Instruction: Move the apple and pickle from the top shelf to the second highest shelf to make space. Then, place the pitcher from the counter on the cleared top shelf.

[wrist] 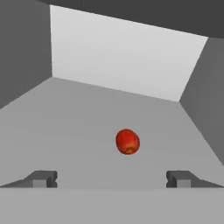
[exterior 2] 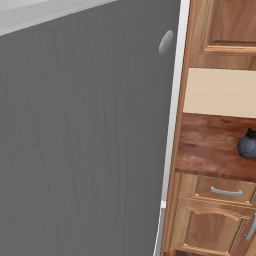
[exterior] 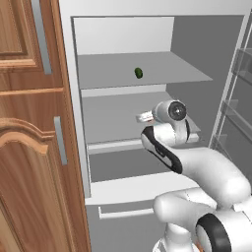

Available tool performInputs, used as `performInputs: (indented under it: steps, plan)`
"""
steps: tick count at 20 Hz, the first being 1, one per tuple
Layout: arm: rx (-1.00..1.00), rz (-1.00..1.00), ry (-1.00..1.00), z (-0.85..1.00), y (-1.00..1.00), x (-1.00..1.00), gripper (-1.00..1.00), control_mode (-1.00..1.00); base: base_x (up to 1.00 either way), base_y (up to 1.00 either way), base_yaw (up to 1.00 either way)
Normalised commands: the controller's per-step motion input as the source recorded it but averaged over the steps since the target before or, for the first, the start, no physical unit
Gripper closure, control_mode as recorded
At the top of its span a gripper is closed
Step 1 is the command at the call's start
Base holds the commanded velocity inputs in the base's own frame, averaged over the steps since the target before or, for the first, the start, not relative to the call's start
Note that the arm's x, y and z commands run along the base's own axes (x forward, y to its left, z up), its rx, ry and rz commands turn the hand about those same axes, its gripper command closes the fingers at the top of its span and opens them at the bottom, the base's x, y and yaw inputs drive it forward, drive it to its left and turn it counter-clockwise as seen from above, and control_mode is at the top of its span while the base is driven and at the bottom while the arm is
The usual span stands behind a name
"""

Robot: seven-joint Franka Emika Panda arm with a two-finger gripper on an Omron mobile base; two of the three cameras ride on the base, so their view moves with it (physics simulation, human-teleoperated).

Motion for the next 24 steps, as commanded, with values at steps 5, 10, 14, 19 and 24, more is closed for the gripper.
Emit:
performInputs:
  steps: [5,10,14,19,24]
  plan:
    - [0.01,0.1,0.0,0.83,0.23,-0.74,-1.0,-1.0,0.0,0.0,0.0]
    - [0.03,0.09,0.0,0.75,0.3,-0.56,-1.0,-1.0,0.0,0.0,0.0]
    - [0.0,0.0,0.0,0.76,0.23,-0.46,-1.0,-1.0,0.0,0.0,0.0]
    - [0.0,-0.02,0.0,0.79,0.02,-0.24,-1.0,-1.0,0.0,0.0,0.0]
    - [0.0,-0.07,0.0,0.76,0.0,-0.07,-1.0,-1.0,0.0,0.0,0.0]
